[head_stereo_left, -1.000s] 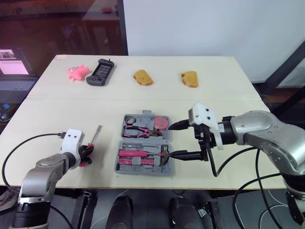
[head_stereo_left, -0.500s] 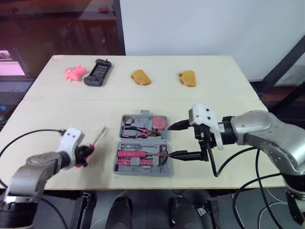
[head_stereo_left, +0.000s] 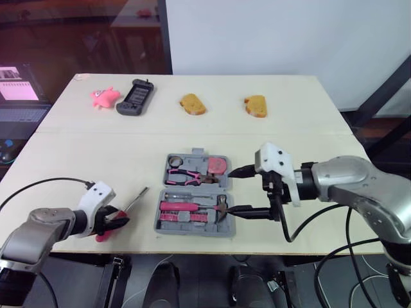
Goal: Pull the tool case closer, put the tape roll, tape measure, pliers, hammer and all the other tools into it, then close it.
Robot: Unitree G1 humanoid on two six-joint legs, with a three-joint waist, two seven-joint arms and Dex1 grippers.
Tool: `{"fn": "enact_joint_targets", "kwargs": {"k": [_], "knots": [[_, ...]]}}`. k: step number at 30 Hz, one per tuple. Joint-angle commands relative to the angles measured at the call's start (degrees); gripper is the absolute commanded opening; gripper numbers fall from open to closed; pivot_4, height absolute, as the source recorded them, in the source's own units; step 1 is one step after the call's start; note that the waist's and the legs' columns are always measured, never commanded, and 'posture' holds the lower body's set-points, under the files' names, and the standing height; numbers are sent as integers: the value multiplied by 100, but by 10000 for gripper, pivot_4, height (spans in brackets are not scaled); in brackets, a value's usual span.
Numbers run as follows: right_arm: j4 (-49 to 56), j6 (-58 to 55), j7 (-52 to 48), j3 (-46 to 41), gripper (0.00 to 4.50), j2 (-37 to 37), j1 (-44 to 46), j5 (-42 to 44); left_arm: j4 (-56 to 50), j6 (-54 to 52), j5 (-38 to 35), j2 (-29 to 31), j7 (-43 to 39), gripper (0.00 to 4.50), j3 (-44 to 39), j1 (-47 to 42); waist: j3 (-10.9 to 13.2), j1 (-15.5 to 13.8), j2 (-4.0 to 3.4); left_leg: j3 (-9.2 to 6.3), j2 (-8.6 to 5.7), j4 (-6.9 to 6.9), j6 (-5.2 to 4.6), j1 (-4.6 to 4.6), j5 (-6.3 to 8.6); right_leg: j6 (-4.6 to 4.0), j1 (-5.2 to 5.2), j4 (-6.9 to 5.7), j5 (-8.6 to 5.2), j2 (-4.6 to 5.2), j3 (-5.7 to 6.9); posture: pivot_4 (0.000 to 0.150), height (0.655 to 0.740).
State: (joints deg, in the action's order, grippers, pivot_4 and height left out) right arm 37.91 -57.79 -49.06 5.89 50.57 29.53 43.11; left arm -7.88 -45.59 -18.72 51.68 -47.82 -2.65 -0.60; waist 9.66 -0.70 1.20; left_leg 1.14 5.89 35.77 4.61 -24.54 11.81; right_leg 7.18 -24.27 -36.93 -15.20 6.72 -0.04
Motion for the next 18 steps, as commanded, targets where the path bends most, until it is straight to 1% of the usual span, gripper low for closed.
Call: {"fn": "enact_joint_targets", "kwargs": {"k": [1,7,11,12,14,15,18], "knots": [[172,18,70,-209,45000,15,20,103,210,57,251,168,-62,39638,223,-39,0,1,0,0,0,0,0,0,0,0,0,0,0,0,0,1500,7207],[161,43,112,-193,45000,23,10,105,110,-69,462,410,-139,39638,538,-154,0,3,-1,0,0,0,0,0,0,0,0,0,0,0,0,1500,7207],[145,66,108,-192,45000,29,-6,94,3,-323,419,397,-95,39638,539,-306,0,11,-1,0,0,-3,0,0,0,0,-2,0,0,0,0,1500,7207],[141,73,102,-188,45000,33,-7,86,-29,-374,414,390,-102,37309,556,-314,0,10,-1,0,0,-4,0,0,0,-1,-3,-2,-1,-1,-1,1500,7207],[135,84,93,-184,45000,39,-10,75,-68,-440,408,366,-89,31123,571,-322,1,13,0,0,0,-4,0,0,0,-1,-4,-2,-1,-1,-1,1500,7207],[131,90,86,-184,45000,43,-10,72,-84,-458,425,361,-67,24749,585,-318,1,13,1,0,0,-4,0,-1,0,-1,-3,-1,-1,-1,-1,1500,7207],[115,107,55,-167,45000,81,-1,39,-152,-664,341,337,-62,10484,527,-299,1,9,1,1,0,-5,0,-1,0,-1,-3,0,-1,-1,-1,1500,7207]]}}
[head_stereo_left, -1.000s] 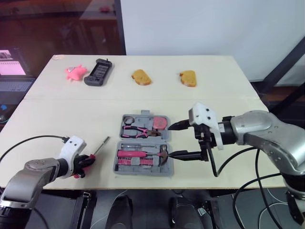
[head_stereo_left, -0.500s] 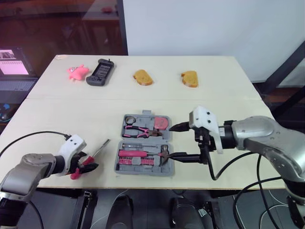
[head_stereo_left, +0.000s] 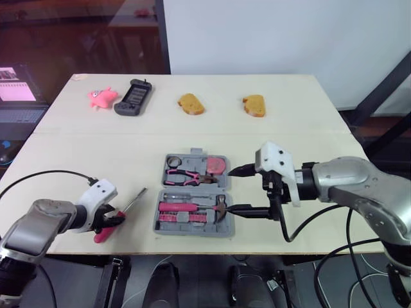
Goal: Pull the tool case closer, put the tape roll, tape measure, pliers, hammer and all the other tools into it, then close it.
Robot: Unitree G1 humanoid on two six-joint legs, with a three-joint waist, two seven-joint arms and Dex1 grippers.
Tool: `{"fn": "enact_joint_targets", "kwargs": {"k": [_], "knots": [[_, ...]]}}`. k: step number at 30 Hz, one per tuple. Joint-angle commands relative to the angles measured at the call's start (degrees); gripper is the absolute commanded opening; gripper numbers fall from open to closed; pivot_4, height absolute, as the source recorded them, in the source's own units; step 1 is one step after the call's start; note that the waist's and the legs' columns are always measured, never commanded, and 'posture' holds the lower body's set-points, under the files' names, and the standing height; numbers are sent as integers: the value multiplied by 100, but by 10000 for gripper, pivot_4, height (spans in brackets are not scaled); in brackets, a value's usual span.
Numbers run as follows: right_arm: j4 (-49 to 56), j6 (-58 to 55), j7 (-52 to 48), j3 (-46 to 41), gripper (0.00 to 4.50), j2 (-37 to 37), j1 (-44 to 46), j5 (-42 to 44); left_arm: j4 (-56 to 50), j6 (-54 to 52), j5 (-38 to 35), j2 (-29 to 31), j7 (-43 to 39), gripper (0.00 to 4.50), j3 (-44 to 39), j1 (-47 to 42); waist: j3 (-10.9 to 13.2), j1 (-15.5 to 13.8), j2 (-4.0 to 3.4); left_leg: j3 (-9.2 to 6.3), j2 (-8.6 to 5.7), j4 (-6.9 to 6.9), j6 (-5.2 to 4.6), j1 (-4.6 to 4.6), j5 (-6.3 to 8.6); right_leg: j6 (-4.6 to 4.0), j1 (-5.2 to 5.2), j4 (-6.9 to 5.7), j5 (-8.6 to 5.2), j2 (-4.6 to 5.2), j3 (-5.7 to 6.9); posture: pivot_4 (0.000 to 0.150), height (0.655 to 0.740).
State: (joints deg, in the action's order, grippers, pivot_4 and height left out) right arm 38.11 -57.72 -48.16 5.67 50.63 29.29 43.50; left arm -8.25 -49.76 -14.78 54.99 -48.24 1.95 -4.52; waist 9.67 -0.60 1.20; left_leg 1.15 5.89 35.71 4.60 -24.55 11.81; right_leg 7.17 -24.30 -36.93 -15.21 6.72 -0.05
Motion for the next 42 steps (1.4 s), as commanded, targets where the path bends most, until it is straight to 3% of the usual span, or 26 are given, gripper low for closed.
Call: {"fn": "enact_joint_targets", "kwargs": {"k": [1,5,11,20,28,35,42], "knots": [[95,104,-44,-145,45000,87,19,-7,-126,-270,-61,26,-37,5405,32,78,-1,-3,-1,0,0,0,0,0,0,0,0,0,0,0,0,1500,7207],[82,119,-94,-137,45000,128,6,-4,27,-324,-138,95,-116,3686,-199,-208,1,0,-2,0,0,-1,0,0,0,0,-1,1,0,0,0,1500,7207],[50,139,-297,-163,45000,298,-74,24,814,-349,-614,381,-801,3671,-597,-1628,29,-35,46,-2,0,9,0,-12,-1,0,-3,-2,0,0,3,1500,7207],[205,151,-726,-576,45000,1062,-633,120,752,92,-605,801,-2921,3667,840,-3434,38,-21,53,-4,0,31,0,-55,-1,4,-26,-3,1,-1,7,1500,7207],[577,-153,-683,-1736,45000,1541,-1576,542,440,779,-106,108,-3774,3666,2088,-4301,41,-23,53,-6,0,44,-1,-66,-1,6,-26,-3,1,0,7,1500,7207],[1119,-694,-312,-2761,45000,1596,-2313,1294,-253,694,345,-393,-3761,3666,3002,-4259,42,-21,55,-11,0,48,-3,-66,-2,19,-25,-6,7,-2,7,1500,7207],[1333,-951,328,-3188,45000,1575,-2544,2050,-221,554,497,-1036,-3377,3666,3262,-4155,43,-22,57,-16,-1,55,-3,-69,-2,11,-22,-7,2,-2,7,1500,7207]]}}
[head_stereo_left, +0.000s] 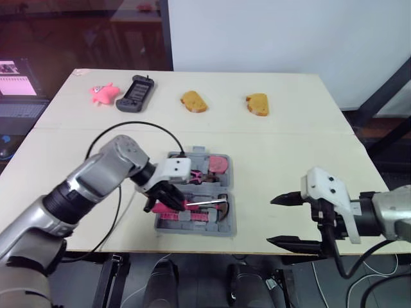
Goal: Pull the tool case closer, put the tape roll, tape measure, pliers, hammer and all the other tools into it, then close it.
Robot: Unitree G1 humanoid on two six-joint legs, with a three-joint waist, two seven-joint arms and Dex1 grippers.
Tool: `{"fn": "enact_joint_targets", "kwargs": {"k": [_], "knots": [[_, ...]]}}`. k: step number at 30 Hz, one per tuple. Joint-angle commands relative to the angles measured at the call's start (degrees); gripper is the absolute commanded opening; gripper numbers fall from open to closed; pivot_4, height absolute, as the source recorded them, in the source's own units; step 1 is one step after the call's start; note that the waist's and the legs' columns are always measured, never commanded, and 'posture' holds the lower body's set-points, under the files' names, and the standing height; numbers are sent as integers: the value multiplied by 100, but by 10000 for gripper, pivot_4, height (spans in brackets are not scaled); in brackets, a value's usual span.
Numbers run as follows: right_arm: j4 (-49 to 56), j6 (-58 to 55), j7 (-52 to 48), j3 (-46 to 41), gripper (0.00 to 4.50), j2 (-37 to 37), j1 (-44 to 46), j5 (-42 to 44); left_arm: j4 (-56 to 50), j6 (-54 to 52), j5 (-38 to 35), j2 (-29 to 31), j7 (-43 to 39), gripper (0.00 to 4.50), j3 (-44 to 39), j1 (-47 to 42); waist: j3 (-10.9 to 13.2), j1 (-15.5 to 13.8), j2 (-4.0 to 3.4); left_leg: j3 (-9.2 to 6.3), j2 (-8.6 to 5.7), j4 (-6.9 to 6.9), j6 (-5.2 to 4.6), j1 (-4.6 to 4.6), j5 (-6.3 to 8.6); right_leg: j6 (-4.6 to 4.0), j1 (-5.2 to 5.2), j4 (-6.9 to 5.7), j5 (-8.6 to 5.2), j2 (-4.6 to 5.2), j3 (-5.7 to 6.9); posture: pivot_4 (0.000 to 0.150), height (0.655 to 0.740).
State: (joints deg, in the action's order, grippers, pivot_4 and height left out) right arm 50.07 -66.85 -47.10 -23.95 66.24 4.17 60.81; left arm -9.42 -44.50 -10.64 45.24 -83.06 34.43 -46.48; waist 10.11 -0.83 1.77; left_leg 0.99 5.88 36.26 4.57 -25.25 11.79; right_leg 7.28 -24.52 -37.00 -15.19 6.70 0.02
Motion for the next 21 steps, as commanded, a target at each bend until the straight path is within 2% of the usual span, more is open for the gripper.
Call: {"fn": "enact_joint_targets", "kwargs": {"k": [1,8,15,21], "knots": [[137,-42,291,-226,45000,33,-31,398,-127,23,104,-67,120,3666,54,97,-1,10,-1,0,0,0,0,1,0,0,0,0,0,0,0,1500,7207],[78,42,587,-95,45000,169,15,730,-242,-69,210,-11,158,3666,126,225,-1,-7,-1,-3,-1,3,-1,0,0,0,0,-4,0,-1,0,1500,7207],[92,158,767,161,45000,212,52,811,-588,-250,390,312,-65,3665,443,182,-1,4,-1,-5,-1,3,-1,1,0,0,0,-5,0,-2,0,1500,7207],[131,285,872,379,45000,216,62,751,-497,-320,659,155,25,3665,618,-135,0,-5,0,-7,-2,8,-1,-4,0,0,1,-4,0,-1,1,1500,7207]]}}
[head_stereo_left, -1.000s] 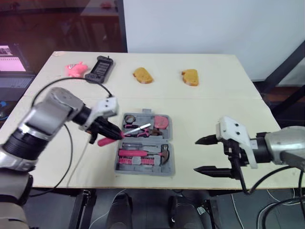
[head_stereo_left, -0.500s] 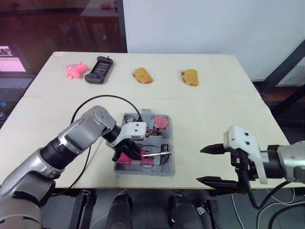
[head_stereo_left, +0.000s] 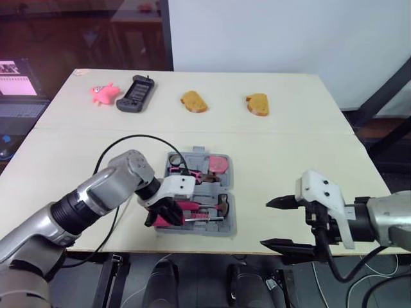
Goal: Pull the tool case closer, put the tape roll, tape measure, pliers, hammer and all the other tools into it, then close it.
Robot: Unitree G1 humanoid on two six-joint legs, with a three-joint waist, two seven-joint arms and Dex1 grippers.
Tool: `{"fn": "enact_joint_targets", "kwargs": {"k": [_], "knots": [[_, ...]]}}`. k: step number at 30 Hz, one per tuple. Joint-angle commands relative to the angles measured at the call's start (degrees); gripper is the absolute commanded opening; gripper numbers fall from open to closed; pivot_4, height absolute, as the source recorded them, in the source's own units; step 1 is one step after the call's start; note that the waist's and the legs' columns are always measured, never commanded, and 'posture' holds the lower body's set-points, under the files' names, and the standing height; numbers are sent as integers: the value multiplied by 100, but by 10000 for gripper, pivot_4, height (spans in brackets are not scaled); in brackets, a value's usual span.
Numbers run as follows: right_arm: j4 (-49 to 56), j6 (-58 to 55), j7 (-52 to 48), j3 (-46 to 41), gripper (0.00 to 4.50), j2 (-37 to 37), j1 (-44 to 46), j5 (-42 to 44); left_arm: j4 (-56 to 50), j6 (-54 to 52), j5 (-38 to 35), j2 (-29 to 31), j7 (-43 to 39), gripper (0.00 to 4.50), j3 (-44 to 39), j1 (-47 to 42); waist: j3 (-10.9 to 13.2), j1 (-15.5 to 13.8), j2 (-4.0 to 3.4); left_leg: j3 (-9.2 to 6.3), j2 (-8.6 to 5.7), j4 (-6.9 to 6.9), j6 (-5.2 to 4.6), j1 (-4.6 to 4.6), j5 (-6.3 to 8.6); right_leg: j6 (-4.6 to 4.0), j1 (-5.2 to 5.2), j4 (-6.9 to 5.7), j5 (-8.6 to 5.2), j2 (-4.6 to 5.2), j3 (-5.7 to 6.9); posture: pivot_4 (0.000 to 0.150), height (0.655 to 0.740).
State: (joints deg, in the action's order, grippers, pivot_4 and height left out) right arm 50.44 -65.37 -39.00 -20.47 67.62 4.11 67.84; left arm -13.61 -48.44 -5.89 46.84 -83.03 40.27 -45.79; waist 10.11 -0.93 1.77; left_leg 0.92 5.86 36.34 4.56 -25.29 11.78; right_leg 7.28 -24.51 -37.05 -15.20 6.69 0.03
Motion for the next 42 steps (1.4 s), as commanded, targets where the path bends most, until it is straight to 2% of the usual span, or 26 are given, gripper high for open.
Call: {"fn": "enact_joint_targets", "kwargs": {"k": [1,5,11,17,22,28,36,42], "knots": [[96,165,64,68,45000,78,77,18,-130,-119,192,-33,-5,3665,100,-324,0,8,0,0,-1,0,0,0,0,0,1,0,0,0,0,1500,7207],[-20,278,82,238,45000,88,161,-192,120,-1230,17,-462,-195,3665,457,-1069,0,-14,0,-6,-3,5,0,-4,0,2,3,-2,-1,-1,0,1500,7207],[-201,420,25,587,45000,72,449,-402,354,-952,434,-449,-869,3665,1664,-1965,-1,28,-5,-17,-5,14,-9,-2,5,5,5,-9,-3,-8,-2,1500,7207],[-305,481,25,777,45000,48,605,-491,630,-531,1027,-656,-809,3665,2345,-2137,-1,10,-4,-23,-5,19,-10,-8,5,5,5,-8,-4,-11,-1,1500,7207],[-330,524,62,857,45000,8,611,-556,890,-167,1380,-900,-617,3665,2485,-1985,-1,10,-4,-24,-5,25,-10,-12,5,6,5,-9,-3,-11,-1,1500,7207],[-326,558,100,963,45000,-54,671,-616,1098,-285,1532,-1224,-607,3665,2438,-1923,-1,12,-4,-25,-5,27,-12,-11,6,9,5,-12,-2,-11,-1,1500,7207],[-330,574,94,1014,45000,-103,667,-746,1018,-425,1623,-1267,-675,3665,2464,-1860,-1,13,-4,-26,-5,33,-16,-11,9,18,6,-16,3,-11,-1,1500,7207],[-358,631,105,1207,45000,-234,733,-962,1099,-1171,1540,-1488,-523,3665,2506,-1777,-1,12,-4,-27,-5,70,-60,-16,34,17,17,-19,-2,-11,-1,1500,7207]]}}
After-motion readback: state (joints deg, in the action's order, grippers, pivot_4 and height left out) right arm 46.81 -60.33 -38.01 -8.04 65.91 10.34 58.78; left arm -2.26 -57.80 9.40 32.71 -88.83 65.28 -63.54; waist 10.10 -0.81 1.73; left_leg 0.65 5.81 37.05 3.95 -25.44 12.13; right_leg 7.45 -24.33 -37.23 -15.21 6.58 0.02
